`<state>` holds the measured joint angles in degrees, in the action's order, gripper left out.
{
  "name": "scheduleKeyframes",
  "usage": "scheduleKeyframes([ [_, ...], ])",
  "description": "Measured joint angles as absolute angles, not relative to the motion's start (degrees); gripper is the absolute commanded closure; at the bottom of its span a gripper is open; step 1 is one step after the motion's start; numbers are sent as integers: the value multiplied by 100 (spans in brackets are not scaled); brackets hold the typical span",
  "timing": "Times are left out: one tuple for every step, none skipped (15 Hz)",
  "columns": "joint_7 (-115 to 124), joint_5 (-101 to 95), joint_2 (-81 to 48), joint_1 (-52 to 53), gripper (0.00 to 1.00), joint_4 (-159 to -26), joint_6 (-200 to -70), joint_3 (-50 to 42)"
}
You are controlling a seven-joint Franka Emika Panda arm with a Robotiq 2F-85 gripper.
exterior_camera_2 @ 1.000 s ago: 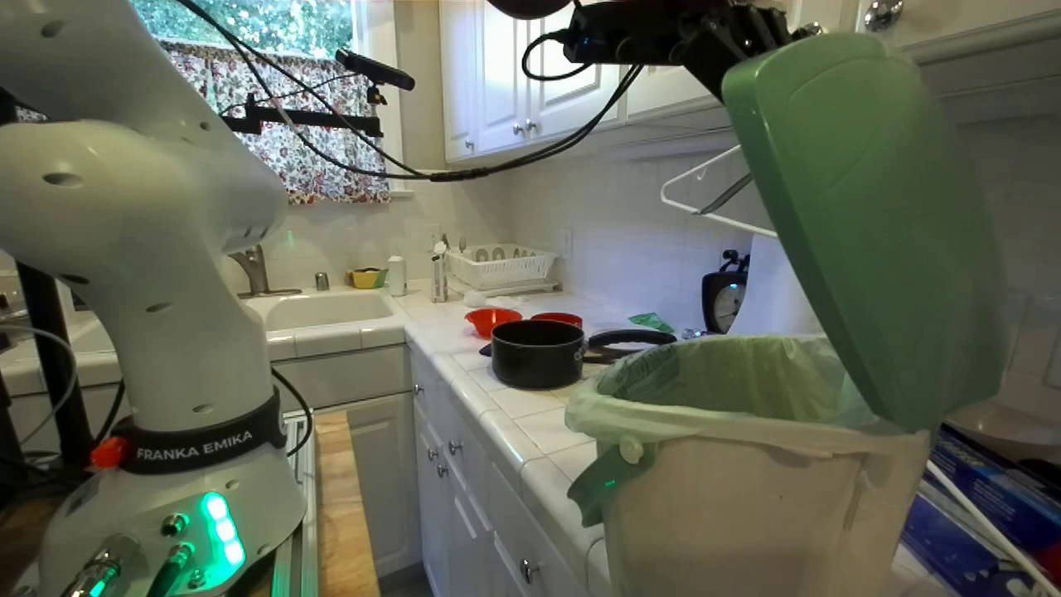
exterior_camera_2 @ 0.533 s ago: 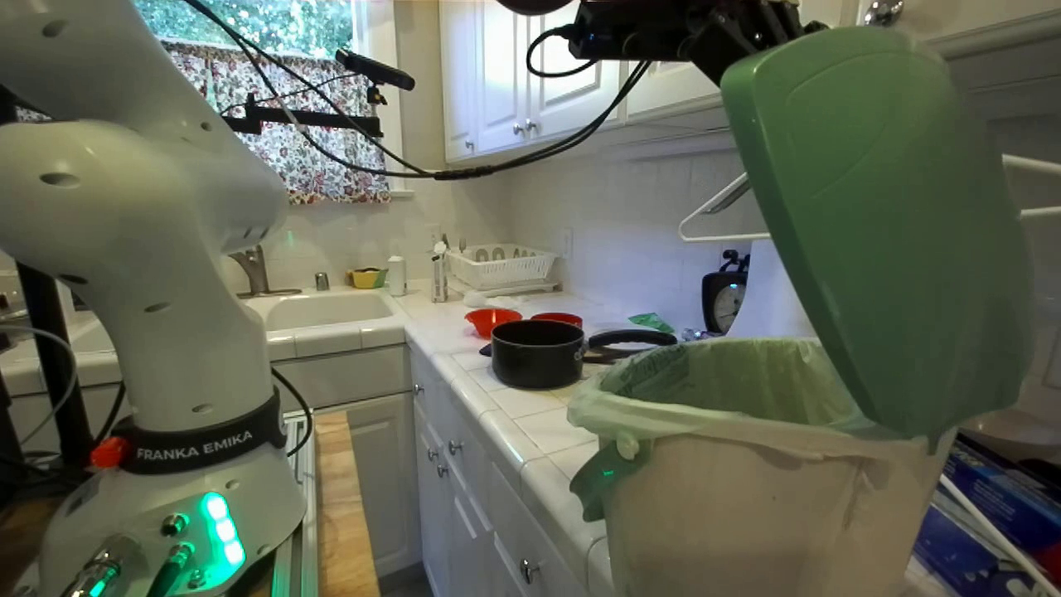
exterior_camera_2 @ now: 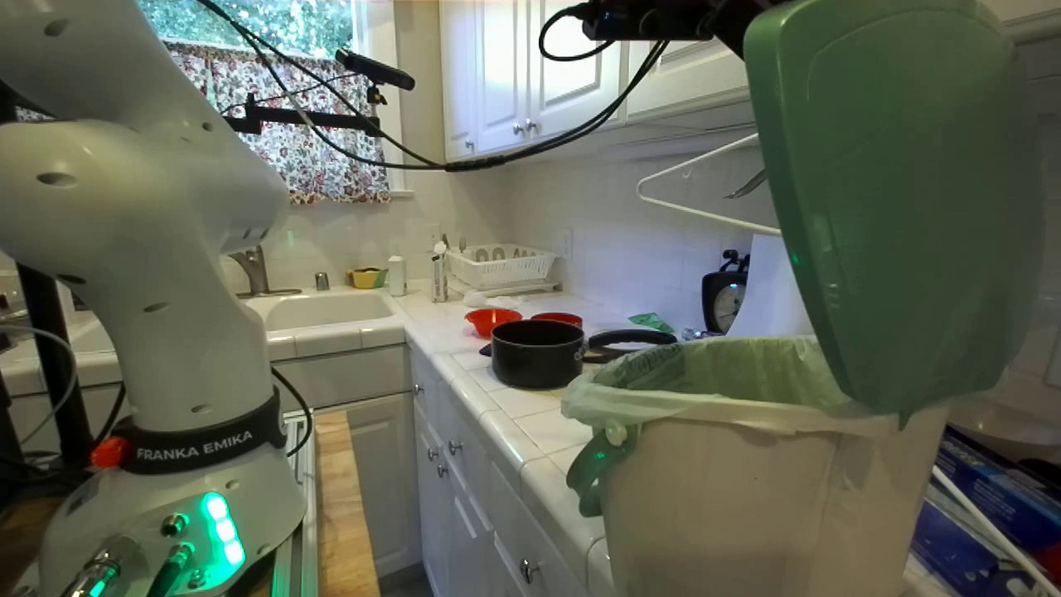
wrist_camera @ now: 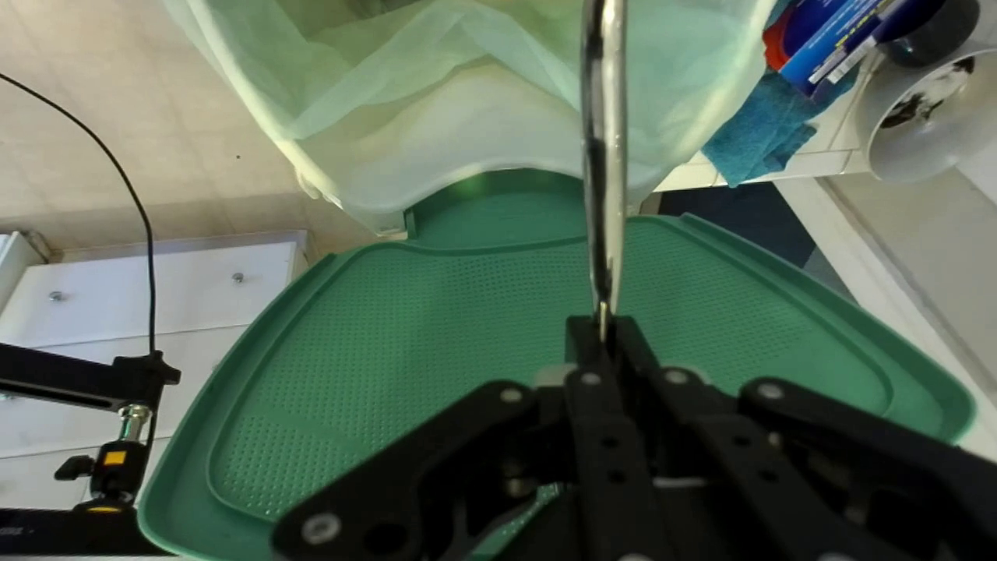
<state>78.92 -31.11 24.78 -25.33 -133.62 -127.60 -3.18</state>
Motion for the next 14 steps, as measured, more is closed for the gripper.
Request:
scheduleKeyframes([
  [7892,-3111,2460,-2533,96,-13335,-12742,-323],
  [7892,-3111,2438,-2534,96,-13314,-12735,-327],
  [7892,-3111,2415,-2535,96,-13295,-12734,-334],
  [7893,-3111,2390,-2536,96,-13273,-12730,-344],
  [7894,-3114,2363,-2538,96,-13250,-12726,-357],
  [7894,-3115,2336,-2540,96,-13229,-12725,-378],
  [7894,-3117,2303,-2545,96,-13205,-12724,-405],
  [7894,-3120,2274,-2553,96,-13180,-12719,-430],
  [7894,-3122,2254,-2562,96,-13168,-12716,-460],
  [7894,-3123,2238,-2575,96,-13162,-12715,-491],
  [7894,-3125,2223,-2590,96,-13156,-12715,-519],
  [7894,-3128,2210,-2604,96,-13148,-12715,-545],
  [7894,-3129,2200,-2613,96,-13135,-12713,-569],
  [7894,-3129,2190,-2614,96,-13119,-12705,-589],
])
